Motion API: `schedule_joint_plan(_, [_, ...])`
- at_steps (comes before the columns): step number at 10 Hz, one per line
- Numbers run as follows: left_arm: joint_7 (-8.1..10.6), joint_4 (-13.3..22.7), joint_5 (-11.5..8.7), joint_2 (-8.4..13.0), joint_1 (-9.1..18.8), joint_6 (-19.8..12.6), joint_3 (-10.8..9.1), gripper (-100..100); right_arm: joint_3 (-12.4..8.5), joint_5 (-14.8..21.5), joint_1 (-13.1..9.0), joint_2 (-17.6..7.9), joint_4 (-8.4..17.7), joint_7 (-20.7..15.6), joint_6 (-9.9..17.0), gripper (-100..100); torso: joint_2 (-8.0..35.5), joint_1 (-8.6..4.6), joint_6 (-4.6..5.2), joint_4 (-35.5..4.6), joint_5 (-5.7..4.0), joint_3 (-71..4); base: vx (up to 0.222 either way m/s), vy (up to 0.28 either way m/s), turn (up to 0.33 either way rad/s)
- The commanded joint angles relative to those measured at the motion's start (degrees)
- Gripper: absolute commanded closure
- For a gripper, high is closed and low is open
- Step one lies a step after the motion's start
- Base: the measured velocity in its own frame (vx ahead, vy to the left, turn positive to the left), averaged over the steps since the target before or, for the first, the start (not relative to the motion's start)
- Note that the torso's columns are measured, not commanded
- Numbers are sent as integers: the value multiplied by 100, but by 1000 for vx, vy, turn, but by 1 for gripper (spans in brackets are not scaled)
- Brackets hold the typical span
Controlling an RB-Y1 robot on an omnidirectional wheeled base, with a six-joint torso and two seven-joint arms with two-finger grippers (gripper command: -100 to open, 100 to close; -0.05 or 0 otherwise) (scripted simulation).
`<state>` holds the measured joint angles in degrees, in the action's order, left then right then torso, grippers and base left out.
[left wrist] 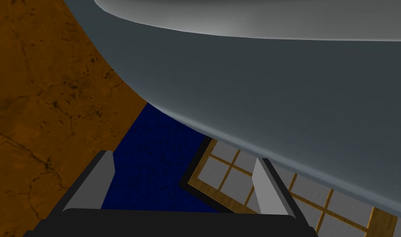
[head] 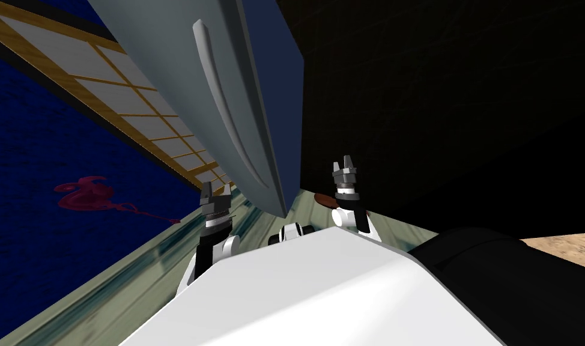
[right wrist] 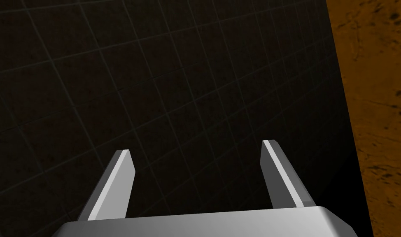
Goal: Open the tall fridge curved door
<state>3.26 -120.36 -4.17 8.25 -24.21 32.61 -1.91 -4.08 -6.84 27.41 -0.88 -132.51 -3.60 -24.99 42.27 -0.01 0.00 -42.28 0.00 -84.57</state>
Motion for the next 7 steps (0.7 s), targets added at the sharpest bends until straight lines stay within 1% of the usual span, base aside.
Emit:
schedule_joint_plan(1, [-2, 461, -57, 49, 172, 184, -27, -100, 0, 0, 0, 0, 0, 0, 0, 0, -5, -8, 0, 1, -3, -4, 32, -80, 32])
schedule_joint_plan(2, [-3, 619, -95, 71, 301, 335, -42, -100, 0, 0, 0, 0, 0, 0, 0, 0, 1, -3, 1, 1, -2, -1, 20, -77, 56])
schedule_joint_plan(3, [-3, 784, -95, 71, 301, 335, -42, -100, 0, 0, 0, 0, 0, 0, 0, 0, 4, 1, 0, -1, 0, 2, 18, -65, 40])
schedule_joint_plan(4, [-5, 969, -134, 90, 435, 493, -58, -100, 0, 0, 0, 0, 0, 0, 0, 0, 6, 6, 1, -1, 1, 3, 26, -81, 68])
schedule_joint_plan(5, [-5, 1129, -134, 90, 435, 493, -58, -100, 0, 0, 0, 0, 0, 0, 0, 0, 1, 0, 0, -1, 0, 1, 26, -69, 43])
schedule_joint_plan(6, [-10, 1298, -173, 105, 573, 656, -73, -100, 0, 0, 0, 0, 0, 0, 0, 0, 0, 3, 1, 0, 0, 0, 28, -71, 88])
schedule_joint_plan(7, [-10, 1470, -173, 105, 573, 656, -73, -100, 0, 0, 0, 0, 0, 0, 0, 0, -1, 2, 0, 0, 0, -1, 19, -67, 31])
